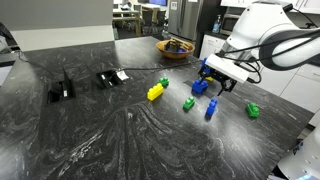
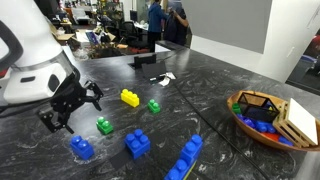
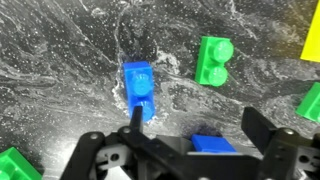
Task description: Remove the blue building block from the top of the square blue block
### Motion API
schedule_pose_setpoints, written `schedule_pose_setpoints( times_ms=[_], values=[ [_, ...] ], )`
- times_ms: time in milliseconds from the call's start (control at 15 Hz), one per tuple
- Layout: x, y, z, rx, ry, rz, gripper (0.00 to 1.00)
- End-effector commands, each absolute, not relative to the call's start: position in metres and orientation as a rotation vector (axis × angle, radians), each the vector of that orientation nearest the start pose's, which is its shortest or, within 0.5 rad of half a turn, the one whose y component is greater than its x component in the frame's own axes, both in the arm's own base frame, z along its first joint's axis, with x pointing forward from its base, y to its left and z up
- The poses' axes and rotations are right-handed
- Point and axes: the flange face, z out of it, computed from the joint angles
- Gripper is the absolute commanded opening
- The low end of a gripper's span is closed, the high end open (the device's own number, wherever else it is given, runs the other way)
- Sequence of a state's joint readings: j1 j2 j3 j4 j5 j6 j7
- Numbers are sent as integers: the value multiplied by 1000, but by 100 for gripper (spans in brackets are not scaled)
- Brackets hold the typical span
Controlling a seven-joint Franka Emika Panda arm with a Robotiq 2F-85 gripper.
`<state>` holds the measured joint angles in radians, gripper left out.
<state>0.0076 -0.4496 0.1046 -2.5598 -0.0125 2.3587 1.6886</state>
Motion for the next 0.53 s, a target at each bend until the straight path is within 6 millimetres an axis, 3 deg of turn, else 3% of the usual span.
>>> schedule_pose_setpoints(
  times_ms=[0,467],
  values=[
    [425,40,462,-2029,2077,-357,100],
    [424,36,461,-2027,2104,-348,100]
  ],
)
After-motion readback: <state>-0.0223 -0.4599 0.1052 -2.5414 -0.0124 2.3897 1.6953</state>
